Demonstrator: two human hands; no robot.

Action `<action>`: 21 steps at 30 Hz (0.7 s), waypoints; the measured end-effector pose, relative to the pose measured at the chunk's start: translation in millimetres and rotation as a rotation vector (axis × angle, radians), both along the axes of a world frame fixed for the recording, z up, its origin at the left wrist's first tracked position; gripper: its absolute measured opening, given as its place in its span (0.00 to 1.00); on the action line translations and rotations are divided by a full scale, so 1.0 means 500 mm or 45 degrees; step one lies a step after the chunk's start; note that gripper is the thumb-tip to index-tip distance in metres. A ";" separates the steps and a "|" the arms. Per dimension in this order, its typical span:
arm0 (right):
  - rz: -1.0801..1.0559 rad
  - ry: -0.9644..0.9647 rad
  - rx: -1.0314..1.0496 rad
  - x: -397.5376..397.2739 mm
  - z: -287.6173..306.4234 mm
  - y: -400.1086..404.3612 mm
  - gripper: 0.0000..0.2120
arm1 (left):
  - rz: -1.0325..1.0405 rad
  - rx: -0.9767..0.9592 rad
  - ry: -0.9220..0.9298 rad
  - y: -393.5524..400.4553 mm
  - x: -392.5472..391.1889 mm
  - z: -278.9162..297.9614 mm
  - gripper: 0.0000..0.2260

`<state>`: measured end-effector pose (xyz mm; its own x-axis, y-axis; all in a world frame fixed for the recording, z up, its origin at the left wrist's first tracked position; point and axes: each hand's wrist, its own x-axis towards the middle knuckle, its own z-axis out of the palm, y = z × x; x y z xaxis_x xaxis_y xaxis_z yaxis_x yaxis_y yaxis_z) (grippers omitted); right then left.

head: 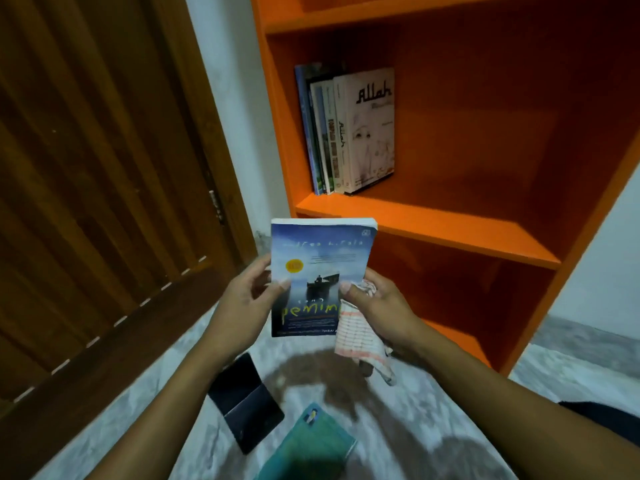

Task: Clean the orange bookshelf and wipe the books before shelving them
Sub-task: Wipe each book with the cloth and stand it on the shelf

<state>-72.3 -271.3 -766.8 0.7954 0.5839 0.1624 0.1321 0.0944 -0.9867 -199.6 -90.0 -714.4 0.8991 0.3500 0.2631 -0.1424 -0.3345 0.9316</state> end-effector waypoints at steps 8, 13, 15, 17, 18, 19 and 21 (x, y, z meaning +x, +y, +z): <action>-0.265 -0.145 0.065 0.120 0.214 -0.006 0.07 | 0.172 0.061 -0.053 0.017 0.137 0.086 0.11; -0.515 -0.199 0.095 0.199 0.282 -0.020 0.09 | 0.346 0.079 -0.099 -0.006 0.304 0.117 0.05; -0.537 -0.232 0.075 0.217 0.294 -0.032 0.08 | 0.423 0.160 -0.139 -0.025 0.370 0.126 0.07; -0.556 -0.252 0.070 0.234 0.299 -0.045 0.08 | 0.451 0.197 -0.167 -0.049 0.430 0.134 0.08; -0.565 -0.253 0.075 0.243 0.300 -0.053 0.07 | 0.451 0.198 -0.170 -0.061 0.456 0.136 0.10; -0.569 -0.247 0.079 0.253 0.299 -0.058 0.07 | 0.453 0.196 -0.167 -0.068 0.483 0.136 0.12; -0.563 -0.232 0.070 0.267 0.296 -0.069 0.07 | 0.477 0.198 -0.135 -0.079 0.532 0.136 0.13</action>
